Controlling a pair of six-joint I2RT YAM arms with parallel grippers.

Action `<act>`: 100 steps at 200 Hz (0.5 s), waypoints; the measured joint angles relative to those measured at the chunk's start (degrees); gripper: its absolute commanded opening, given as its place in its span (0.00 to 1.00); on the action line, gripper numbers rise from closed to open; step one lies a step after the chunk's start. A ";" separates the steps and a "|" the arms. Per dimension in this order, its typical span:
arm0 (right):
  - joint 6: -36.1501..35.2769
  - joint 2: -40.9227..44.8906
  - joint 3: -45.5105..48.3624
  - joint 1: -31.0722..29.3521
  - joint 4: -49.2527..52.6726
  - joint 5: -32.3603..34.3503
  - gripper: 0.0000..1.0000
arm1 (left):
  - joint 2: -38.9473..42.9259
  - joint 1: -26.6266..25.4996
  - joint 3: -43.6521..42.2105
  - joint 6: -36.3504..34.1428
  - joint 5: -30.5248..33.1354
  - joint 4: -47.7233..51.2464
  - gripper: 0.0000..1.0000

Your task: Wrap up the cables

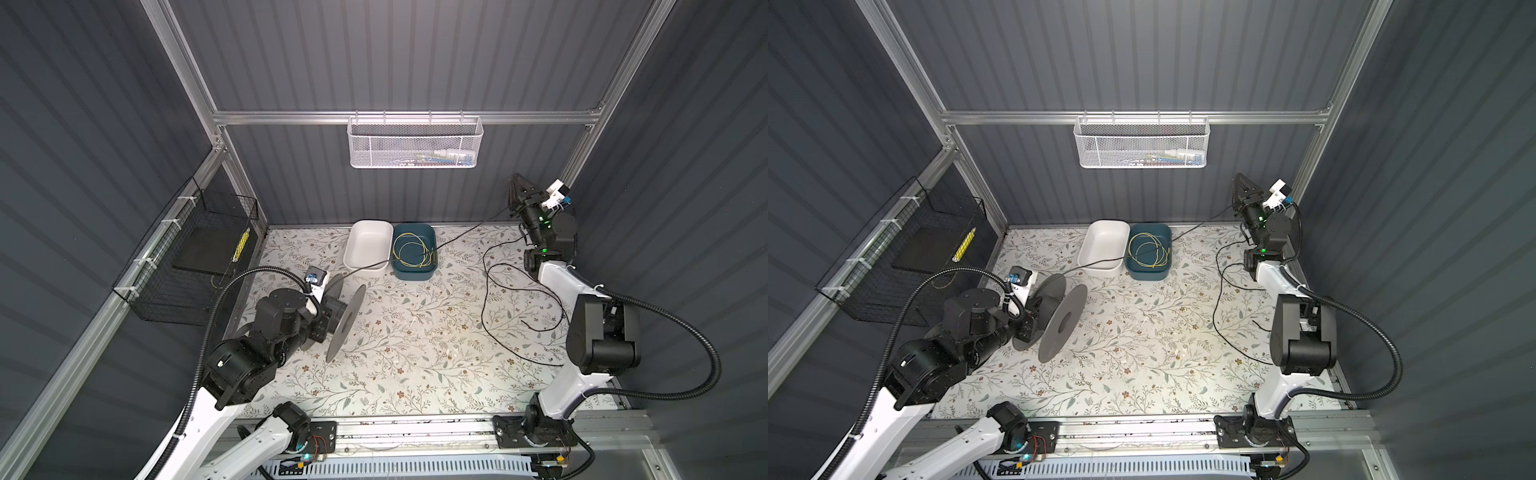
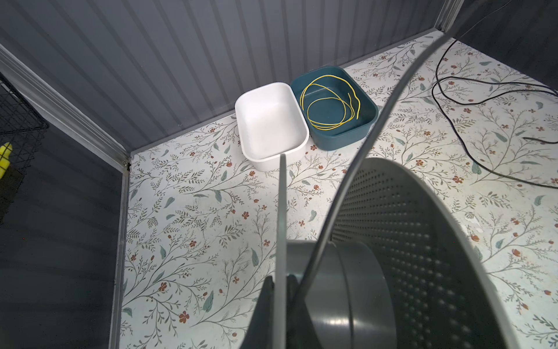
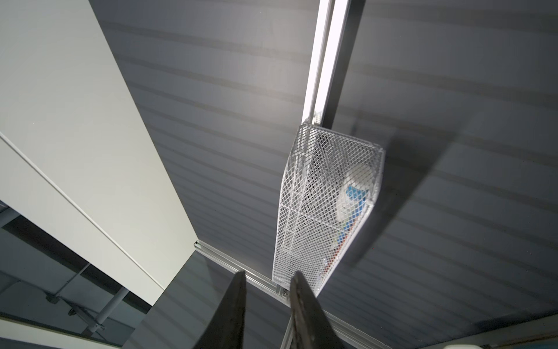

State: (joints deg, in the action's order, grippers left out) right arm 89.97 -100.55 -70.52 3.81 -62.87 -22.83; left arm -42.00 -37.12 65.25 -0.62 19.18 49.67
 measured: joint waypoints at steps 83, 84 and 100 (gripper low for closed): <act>-5.29 0.66 -0.61 4.52 9.62 -5.79 0.07 | 0.44 0.00 4.22 1.66 5.95 5.92 0.00; -5.55 0.66 -0.76 4.52 9.94 -5.88 0.07 | 0.39 0.00 4.31 1.66 5.92 5.95 0.00; -8.24 0.66 -2.89 4.50 13.66 -6.27 0.05 | 0.17 0.00 5.25 1.42 5.42 6.49 0.00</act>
State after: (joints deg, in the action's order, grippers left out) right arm 81.73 -99.90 -73.41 8.32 -49.21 -29.10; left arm -41.82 -37.12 70.50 0.80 24.60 56.16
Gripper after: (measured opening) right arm 0.065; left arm 0.085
